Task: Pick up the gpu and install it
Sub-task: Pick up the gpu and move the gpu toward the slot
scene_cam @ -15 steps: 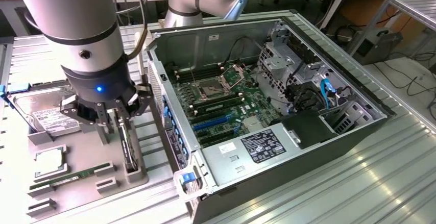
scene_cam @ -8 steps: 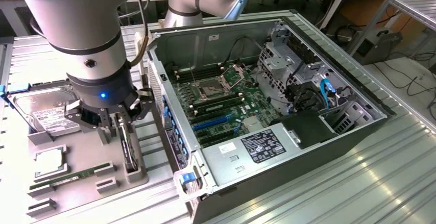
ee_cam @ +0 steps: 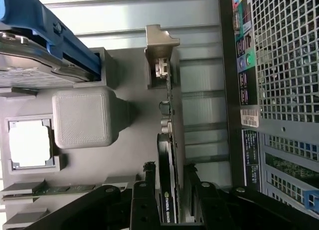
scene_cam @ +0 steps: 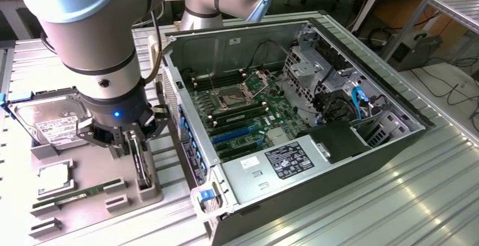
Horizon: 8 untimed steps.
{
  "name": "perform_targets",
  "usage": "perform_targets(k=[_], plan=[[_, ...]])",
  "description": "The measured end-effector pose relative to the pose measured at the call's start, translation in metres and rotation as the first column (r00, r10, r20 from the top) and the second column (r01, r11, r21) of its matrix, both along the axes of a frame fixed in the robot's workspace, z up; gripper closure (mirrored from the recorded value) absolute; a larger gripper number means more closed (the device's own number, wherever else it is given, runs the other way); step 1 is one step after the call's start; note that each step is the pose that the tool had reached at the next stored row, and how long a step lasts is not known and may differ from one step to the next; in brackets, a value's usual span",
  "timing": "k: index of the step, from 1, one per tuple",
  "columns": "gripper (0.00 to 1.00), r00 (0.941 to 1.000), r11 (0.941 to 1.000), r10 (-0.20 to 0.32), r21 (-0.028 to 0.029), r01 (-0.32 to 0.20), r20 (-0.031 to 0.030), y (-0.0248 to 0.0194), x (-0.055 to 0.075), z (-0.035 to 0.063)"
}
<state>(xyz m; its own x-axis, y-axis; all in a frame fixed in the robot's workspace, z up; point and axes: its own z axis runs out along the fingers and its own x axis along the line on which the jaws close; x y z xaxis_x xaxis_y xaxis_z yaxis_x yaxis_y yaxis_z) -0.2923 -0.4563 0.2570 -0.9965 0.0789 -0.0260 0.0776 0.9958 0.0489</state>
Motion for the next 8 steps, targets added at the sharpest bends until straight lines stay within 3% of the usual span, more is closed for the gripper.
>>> perform_targets(k=[8], plan=[[0.64, 1.0000, 1.0000, 0.000, 0.0068, 0.000, 0.0000, 0.0026, -0.0002, -0.0115]])
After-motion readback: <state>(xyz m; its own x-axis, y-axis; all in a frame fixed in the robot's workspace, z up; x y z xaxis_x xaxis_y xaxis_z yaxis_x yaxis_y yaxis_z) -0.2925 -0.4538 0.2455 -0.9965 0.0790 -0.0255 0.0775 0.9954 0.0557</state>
